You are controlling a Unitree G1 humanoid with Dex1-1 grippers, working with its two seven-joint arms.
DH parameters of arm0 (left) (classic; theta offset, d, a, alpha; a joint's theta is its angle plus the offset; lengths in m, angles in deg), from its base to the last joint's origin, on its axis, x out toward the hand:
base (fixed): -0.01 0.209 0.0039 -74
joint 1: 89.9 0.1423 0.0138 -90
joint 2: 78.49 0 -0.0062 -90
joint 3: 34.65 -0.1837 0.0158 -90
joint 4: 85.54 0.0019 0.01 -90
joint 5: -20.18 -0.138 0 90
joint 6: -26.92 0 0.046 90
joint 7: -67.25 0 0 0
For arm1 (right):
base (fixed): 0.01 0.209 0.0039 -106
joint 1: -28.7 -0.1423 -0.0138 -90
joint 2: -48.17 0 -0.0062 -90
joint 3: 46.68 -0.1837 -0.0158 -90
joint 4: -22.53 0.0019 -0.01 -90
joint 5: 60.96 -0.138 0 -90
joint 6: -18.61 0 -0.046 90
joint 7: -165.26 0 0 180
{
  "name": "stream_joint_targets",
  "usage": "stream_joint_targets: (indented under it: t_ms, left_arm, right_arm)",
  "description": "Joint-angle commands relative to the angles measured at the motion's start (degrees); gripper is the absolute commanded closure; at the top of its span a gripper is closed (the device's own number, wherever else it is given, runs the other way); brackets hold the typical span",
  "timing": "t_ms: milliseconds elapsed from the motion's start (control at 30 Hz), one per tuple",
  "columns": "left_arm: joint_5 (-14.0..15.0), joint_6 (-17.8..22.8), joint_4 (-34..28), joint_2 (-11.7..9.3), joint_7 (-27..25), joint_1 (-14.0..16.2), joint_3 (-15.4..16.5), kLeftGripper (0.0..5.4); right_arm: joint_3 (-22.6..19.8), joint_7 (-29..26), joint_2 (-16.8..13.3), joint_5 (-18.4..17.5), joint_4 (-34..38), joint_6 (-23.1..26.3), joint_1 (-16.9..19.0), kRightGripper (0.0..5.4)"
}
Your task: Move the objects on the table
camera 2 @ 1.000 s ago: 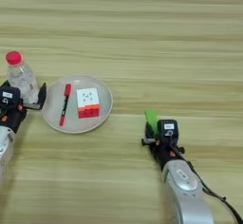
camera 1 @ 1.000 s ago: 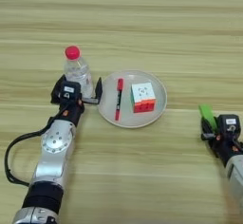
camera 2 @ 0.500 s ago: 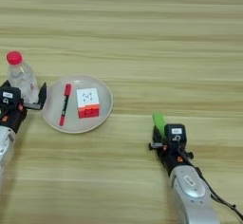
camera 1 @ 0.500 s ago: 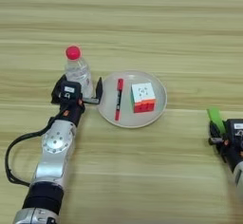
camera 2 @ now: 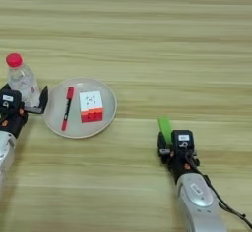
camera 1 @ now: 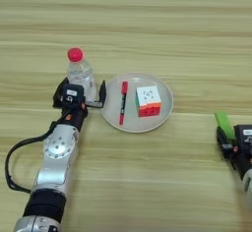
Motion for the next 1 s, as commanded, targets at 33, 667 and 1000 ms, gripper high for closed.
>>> stream_joint_targets:
  t_ms: [33,667,1000]
  left_arm:
    - [-0.8,0.6,-0.2,0.1,0.0,0.2,-0.3,0.00]
    - [-0.9,0.5,0.2,0.2,0.0,0.1,-0.4,0.00]
    - [-0.9,0.5,0.3,0.2,0.0,0.0,-0.4,0.00]
  right_arm:
    - [0.1,0.5,0.0,0.7,-2.0,0.3,0.7,2.59]
    - [2.6,-0.8,-0.9,2.8,-2.4,-7.3,0.4,0.68]
    - [4.2,-0.9,-1.2,4.2,-1.9,-10.9,0.4,0.03]
